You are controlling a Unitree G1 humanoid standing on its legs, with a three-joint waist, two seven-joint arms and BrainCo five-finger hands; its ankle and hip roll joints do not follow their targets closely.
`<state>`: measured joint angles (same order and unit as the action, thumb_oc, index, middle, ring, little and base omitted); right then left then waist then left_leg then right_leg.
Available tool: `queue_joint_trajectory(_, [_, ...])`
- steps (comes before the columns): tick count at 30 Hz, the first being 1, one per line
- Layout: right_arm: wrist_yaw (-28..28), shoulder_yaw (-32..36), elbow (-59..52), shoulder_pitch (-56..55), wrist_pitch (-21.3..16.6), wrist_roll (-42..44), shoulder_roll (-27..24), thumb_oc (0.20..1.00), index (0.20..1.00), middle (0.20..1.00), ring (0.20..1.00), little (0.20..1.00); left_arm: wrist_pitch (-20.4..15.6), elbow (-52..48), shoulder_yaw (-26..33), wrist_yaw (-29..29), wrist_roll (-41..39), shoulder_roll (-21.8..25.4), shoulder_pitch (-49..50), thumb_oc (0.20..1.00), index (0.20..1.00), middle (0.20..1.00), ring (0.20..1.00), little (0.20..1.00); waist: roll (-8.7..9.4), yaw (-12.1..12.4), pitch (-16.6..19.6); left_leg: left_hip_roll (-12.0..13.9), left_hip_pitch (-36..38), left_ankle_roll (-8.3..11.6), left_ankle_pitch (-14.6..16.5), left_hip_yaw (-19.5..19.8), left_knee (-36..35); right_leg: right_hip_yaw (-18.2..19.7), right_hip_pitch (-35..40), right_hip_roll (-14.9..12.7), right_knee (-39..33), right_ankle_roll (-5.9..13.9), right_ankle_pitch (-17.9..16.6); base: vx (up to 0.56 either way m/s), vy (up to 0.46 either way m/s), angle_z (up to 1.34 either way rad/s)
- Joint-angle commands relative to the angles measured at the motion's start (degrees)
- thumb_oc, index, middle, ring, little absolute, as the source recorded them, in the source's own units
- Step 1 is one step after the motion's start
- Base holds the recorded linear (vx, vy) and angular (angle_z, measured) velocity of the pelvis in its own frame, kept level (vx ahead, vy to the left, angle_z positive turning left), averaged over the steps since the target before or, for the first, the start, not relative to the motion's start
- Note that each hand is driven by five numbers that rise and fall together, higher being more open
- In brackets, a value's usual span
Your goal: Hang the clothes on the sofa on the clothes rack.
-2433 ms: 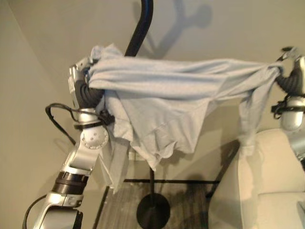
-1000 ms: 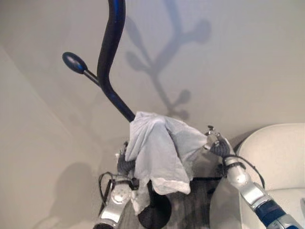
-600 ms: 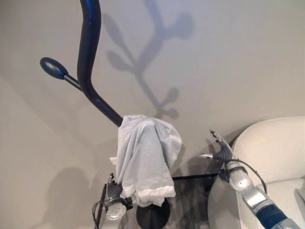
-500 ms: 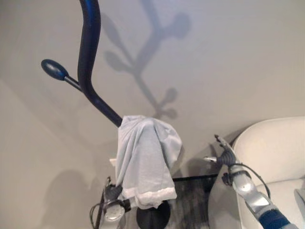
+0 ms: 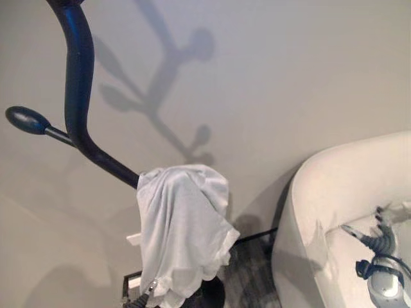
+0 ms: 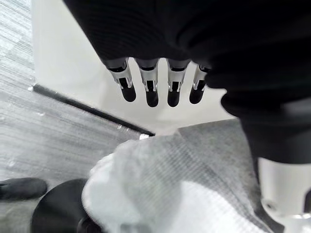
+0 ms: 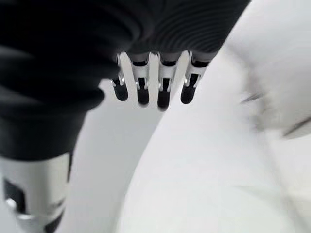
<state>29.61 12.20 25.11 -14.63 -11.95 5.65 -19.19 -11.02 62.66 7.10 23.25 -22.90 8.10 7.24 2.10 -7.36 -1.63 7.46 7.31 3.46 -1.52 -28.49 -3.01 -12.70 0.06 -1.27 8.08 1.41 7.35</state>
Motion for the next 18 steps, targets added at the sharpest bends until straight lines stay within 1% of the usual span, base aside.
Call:
queue_joint_trajectory(1, [2.7, 3.4, 9.9, 4.9, -2.9, 14.9, 3.2, 1.0, 1.0, 1.0, 1.0, 1.0, -0.3, 2.5, 1.0, -1.4, -4.8, 0.3, -1.5, 1.0, 1.0, 1.0, 1.0, 1.0, 2.09, 0.3, -1.3, -1.7, 1.4, 0.17, 4.0, 1.5, 1.6, -3.1, 5.3, -2.7, -9.3, 5.51, -6.4, 0.01, 0.032, -0.11])
queue_joint_trajectory(2, [2.5, 4.0, 15.7, 5.9, -3.3, 19.8, 4.3, 1.0, 1.0, 1.0, 1.0, 1.0, -0.3, 2.9, 0.5, -2.0, -5.2, 0.3, -1.9, 1.0, 1.0, 1.0, 1.0, 1.0, 2.09, 0.4, -1.1, -1.8, 1.5, 0.14, 4.0, 1.6, 1.4, -3.1, 5.3, -2.7, -9.4, 5.51, -6.4, 0.01, 0.027, -0.09])
queue_joint_trajectory(3, [1.4, 5.0, 20.7, 7.1, -4.5, 26.9, 5.7, 1.0, 1.0, 1.0, 1.0, 1.0, 0.1, 3.7, 0.1, -2.2, -5.6, 0.4, -2.3, 1.0, 1.0, 1.0, 1.0, 1.0, 2.06, 0.5, -1.0, -1.9, 1.6, 0.13, 4.1, 1.7, 1.3, -3.1, 5.4, -2.6, -9.5, 5.5, -6.5, 0.01, 0.026, -0.09])
queue_joint_trajectory(4, [-1.9, 5.8, 26.8, 8.6, -4.8, 35.8, 7.2, 1.0, 1.0, 1.0, 1.0, 1.0, 0.4, 4.7, -0.1, -2.8, -6.1, 0.3, -2.9, 1.0, 1.0, 1.0, 1.0, 1.0, 2.16, 0.7, -0.9, -1.9, 1.6, 0.17, 4.2, 1.7, 1.2, -3.0, 5.4, -2.7, -9.6, 5.5, -6.5, 0.01, 0.021, -0.05])
queue_joint_trajectory(5, [-4.5, 7.1, 33.0, 9.7, -4.4, 42.8, 8.1, 1.0, 1.0, 1.0, 1.0, 1.0, 0.4, 5.4, -0.6, -3.2, -6.7, 0.3, -3.7, 1.0, 1.0, 1.0, 1.0, 1.0, 2.21, 0.8, -0.9, -2.0, 1.6, 0.17, 4.3, 1.9, 1.2, -3.0, 5.5, -2.6, -9.6, 5.52, -6.5, 0.0, 0.02, -0.04])
queue_joint_trajectory(7, [-7.9, 9.9, 46.2, 12.0, -2.4, 52.2, 9.1, 1.0, 1.0, 1.0, 1.0, 1.0, 0.3, 6.2, -1.7, -4.4, -7.6, 0.5, -5.2, 1.0, 1.0, 1.0, 1.0, 1.0, 2.11, 1.3, -0.8, -2.1, 1.6, 0.21, 4.4, 2.3, 1.0, -3.1, 5.6, -2.7, -9.8, 5.54, -6.4, 0.0, 0.0, 0.0])
queue_joint_trajectory(9, [-10.8, 13.6, 57.4, 13.6, 0.9, 59.5, 8.0, 1.0, 1.0, 1.0, 1.0, 1.0, 0.4, 6.9, -3.1, -5.4, -7.8, 0.4, -6.3, 1.0, 1.0, 1.0, 1.0, 1.0, 1.88, 1.6, -0.6, -2.2, 1.7, 0.21, 4.6, 2.8, 0.8, -3.2, 5.9, -2.8, -9.9, 5.6, -6.2, 0.03, 0.023, 0.04])
queue_joint_trajectory(10, [-11.1, 13.7, 57.7, 13.8, 0.9, 59.7, 7.8, 1.0, 1.0, 1.0, 1.0, 1.0, 0.4, 6.9, -3.1, -5.4, -7.8, 0.4, -6.4, 1.0, 1.0, 1.0, 1.0, 1.0, 1.83, 1.6, -0.7, -2.2, 1.7, 0.21, 4.6, 2.8, 0.8, -3.2, 5.9, -2.8, -9.9, 5.6, -6.2, 0.03, 0.019, 0.08])
queue_joint_trajectory(11, [-11.0, 14.7, 61.0, 14.6, 1.7, 61.9, 7.3, 1.0, 1.0, 1.0, 1.0, 1.0, 0.5, 6.8, -3.7, -5.7, -8.0, 0.3, -6.9, 1.0, 1.0, 1.0, 1.0, 1.0, 1.63, 1.7, -0.5, -2.3, 1.8, 0.21, 4.6, 3.1, 0.7, -3.3, 6.1, -2.9, -10.0, 5.58, -6.1, 0.03, 0.019, 0.07])
queue_joint_trajectory(12, [-11.5, 14.8, 63.7, 15.3, 3.4, 64.0, 8.1, 1.0, 1.0, 1.0, 1.0, 1.0, 0.2, 6.2, -5.4, -6.3, -8.0, -0.2, -7.2, 1.0, 1.0, 1.0, 1.0, 1.0, 1.37, 1.8, -0.3, -2.4, 1.8, 0.21, 4.5, 3.3, 0.6, -3.4, 6.2, -2.9, -10.1, 5.57, -6.1, 0.04, 0.021, 0.12])
queue_joint_trajectory(14, [-12.1, 13.8, 65.6, 16.5, 5.1, 64.0, 8.4, 1.0, 1.0, 1.0, 1.0, 1.0, 0.2, 5.6, -7.9, -7.7, -8.0, -1.2, -7.0, 1.0, 1.0, 1.0, 1.0, 1.0, 1.04, 1.9, -0.2, -2.5, 2.0, 0.18, 4.5, 3.4, 0.5, -3.6, 6.4, -3.1, -10.1, 5.5, -6.1, 0.02, 0.015, 0.15])
queue_joint_trajectory(17, [-12.0, 13.6, 65.7, 16.8, 5.0, 64.2, 8.3, 1.0, 1.0, 1.0, 1.0, 1.0, 0.3, 5.3, -8.7, -7.9, -8.1, -1.5, -6.8, 1.0, 1.0, 1.0, 1.0, 1.0, 0.88, 2.0, -0.2, -2.6, 2.1, 0.16, 4.4, 3.5, 0.3, -3.7, 6.5, -3.1, -10.2, 5.49, -6.1, 0.0, 0.003, 0.03])
queue_joint_trajectory(18, [-11.9, 12.8, 65.1, 17.3, 5.0, 62.6, 8.1, 1.0, 1.0, 1.0, 1.0, 1.0, 0.6, 5.2, -9.6, -8.8, -8.1, -1.8, -6.4, 1.0, 1.0, 1.0, 1.0, 1.0, 0.68, 2.0, -0.2, -2.6, 2.1, 0.13, 4.4, 3.5, 0.2, -3.9, 6.6, -3.2, -10.2, 5.5, -6.2, 0.0, 0.0, 0.0])
